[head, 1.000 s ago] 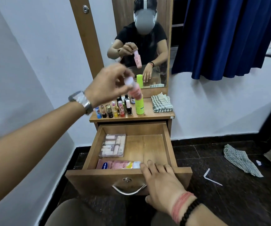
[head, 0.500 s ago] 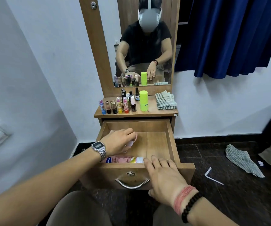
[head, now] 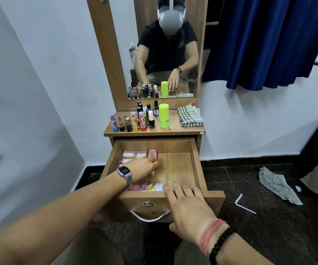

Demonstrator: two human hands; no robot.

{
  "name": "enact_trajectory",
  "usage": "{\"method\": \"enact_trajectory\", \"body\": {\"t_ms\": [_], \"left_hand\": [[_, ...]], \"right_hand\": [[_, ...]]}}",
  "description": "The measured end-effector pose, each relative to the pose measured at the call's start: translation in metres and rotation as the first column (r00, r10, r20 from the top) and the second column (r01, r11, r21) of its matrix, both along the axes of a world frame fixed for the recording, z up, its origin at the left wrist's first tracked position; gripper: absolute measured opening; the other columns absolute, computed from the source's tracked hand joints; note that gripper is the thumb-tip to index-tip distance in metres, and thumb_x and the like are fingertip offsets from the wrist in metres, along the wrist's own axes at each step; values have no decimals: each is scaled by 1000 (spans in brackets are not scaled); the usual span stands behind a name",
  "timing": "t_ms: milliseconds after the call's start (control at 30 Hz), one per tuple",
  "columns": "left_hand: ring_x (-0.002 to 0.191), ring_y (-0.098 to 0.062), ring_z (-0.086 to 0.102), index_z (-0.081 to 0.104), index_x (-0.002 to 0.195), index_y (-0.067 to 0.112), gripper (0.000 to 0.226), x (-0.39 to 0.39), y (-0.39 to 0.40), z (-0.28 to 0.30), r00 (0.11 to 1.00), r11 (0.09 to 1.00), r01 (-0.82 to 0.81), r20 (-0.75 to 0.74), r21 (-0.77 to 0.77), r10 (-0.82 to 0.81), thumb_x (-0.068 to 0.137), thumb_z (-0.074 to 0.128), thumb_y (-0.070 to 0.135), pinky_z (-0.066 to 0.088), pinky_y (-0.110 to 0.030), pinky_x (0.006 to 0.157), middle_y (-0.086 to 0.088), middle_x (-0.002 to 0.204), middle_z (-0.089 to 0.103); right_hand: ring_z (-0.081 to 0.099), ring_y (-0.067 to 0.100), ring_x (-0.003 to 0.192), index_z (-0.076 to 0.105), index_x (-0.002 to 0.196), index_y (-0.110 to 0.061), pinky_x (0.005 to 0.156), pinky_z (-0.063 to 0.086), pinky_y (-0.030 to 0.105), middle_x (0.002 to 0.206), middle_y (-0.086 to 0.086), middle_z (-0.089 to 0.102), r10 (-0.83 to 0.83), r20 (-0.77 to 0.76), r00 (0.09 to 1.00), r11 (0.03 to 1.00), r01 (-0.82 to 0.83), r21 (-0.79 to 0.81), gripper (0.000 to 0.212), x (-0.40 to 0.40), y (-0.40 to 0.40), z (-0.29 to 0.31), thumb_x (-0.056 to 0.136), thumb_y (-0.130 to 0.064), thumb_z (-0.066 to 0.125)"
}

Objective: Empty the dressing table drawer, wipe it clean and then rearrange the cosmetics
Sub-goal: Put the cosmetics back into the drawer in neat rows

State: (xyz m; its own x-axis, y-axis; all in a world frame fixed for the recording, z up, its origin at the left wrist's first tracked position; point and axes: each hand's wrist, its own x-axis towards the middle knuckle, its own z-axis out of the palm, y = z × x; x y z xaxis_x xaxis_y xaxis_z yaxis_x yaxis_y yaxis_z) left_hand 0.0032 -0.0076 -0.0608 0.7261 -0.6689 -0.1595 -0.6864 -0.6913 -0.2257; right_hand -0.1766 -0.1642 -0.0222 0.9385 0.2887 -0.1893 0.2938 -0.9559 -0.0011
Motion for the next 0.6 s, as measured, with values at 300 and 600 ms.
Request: {"method": "enact_trajectory", "body": {"t_ms": [300, 600], "left_hand": [[107, -28, 55, 52, 123, 12, 32, -3, -3, 3, 1000, 1000, -13, -4, 2, 13, 95, 47, 27, 50, -45, 85, -9, 122, 52], [87, -16, 58, 59, 102, 17, 21, 0, -20, 70, 975, 952, 129, 213, -276, -70, 97, 45, 32, 45, -23, 66, 1, 99, 58]], "right_hand": [[18, 30, 142, 0, 153, -14, 117, 11, 48, 157, 12, 10, 0, -5, 1000, 1000, 0, 0, 86, -1, 1, 0, 91, -35, 56], [16, 30, 143, -2, 153, -14, 118, 9, 47, 158, 13, 7, -5, -21, 1000, 1000, 5, -10, 88, -1, 1, 2, 91, -34, 57]]}}
